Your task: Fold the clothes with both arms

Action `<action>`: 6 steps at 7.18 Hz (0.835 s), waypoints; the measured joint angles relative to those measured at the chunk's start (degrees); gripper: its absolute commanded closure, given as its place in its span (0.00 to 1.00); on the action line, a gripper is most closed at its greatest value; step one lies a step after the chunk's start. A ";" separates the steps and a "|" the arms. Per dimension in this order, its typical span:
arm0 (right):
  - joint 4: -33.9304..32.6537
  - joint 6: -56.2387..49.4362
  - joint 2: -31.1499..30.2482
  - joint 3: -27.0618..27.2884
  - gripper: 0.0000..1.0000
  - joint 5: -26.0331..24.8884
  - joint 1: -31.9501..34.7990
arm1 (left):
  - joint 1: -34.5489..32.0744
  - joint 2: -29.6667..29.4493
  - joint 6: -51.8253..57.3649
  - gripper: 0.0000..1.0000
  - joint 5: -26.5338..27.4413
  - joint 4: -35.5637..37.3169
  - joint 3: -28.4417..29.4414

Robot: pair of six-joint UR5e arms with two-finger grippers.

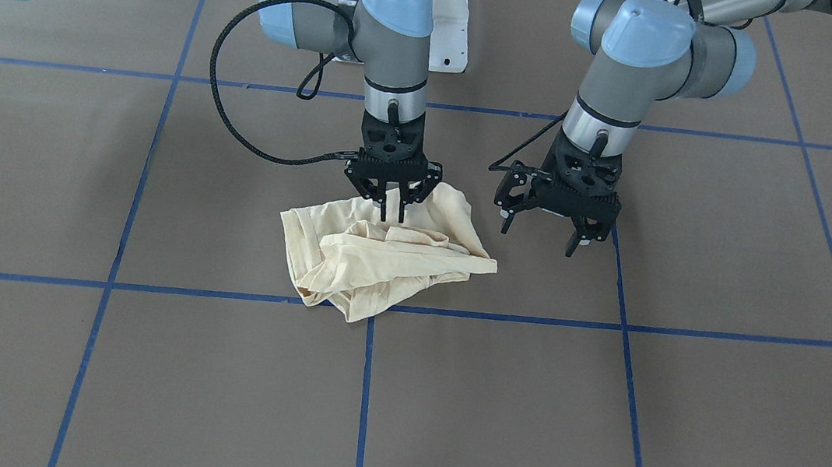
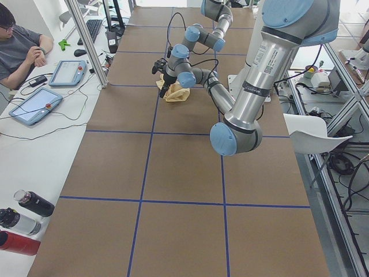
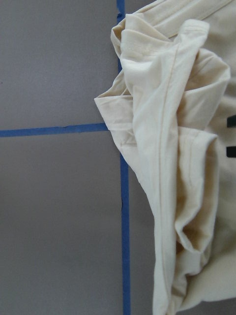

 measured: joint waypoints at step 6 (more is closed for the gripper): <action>4.70 1.05 2.99 -8.32 1.00 -6.33 -1.83 | -0.61 -0.02 -0.01 0.00 -0.09 0.02 -0.19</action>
